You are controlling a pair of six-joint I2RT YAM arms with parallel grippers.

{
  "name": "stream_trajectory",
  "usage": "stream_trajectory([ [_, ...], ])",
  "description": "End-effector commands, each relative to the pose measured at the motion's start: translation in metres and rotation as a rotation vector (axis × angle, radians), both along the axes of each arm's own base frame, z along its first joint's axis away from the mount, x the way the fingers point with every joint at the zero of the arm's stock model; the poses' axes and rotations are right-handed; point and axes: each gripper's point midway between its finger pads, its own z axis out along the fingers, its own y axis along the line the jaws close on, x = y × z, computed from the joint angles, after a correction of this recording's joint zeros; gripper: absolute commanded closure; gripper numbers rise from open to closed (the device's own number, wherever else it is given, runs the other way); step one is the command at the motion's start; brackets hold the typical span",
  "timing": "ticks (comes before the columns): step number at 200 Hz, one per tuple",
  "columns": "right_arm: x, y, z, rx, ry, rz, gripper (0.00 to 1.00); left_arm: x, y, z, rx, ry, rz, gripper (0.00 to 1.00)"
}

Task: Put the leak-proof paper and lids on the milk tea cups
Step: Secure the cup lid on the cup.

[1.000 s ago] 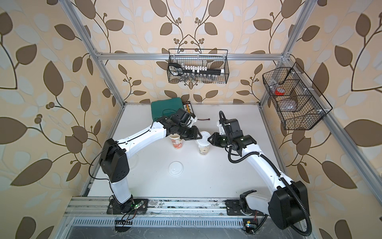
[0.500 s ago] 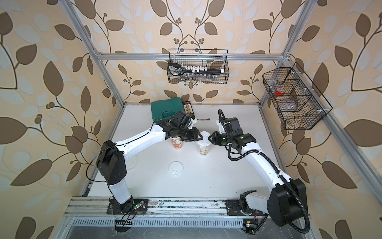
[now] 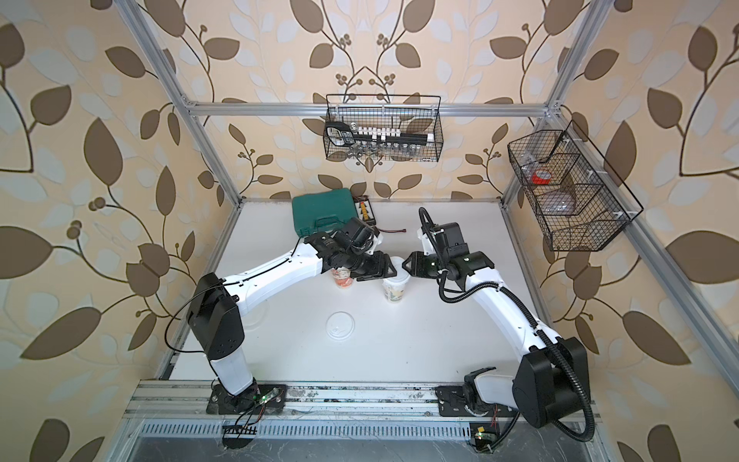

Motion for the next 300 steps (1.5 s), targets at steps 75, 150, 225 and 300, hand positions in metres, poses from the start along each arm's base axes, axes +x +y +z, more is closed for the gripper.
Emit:
stream_trajectory([
  [75, -0.025, -0.002, 0.012, 0.041, 0.05, -0.033, 0.54, 0.015, 0.011, 0.043, -0.034, -0.059, -0.008, 0.27],
  [150, -0.025, 0.004, 0.023, 0.092, 0.05, -0.057, 0.52, 0.025, 0.005, 0.044, -0.056, -0.094, -0.096, 0.31],
  [225, -0.043, 0.013, 0.017, 0.269, 0.094, -0.217, 0.54, 0.036, -0.003, 0.031, 0.001, -0.163, -0.254, 0.34],
  [300, -0.036, 0.019, 0.002, 0.263, 0.122, -0.204, 0.63, 0.044, 0.0, 0.021, 0.025, -0.157, -0.229, 0.46],
])
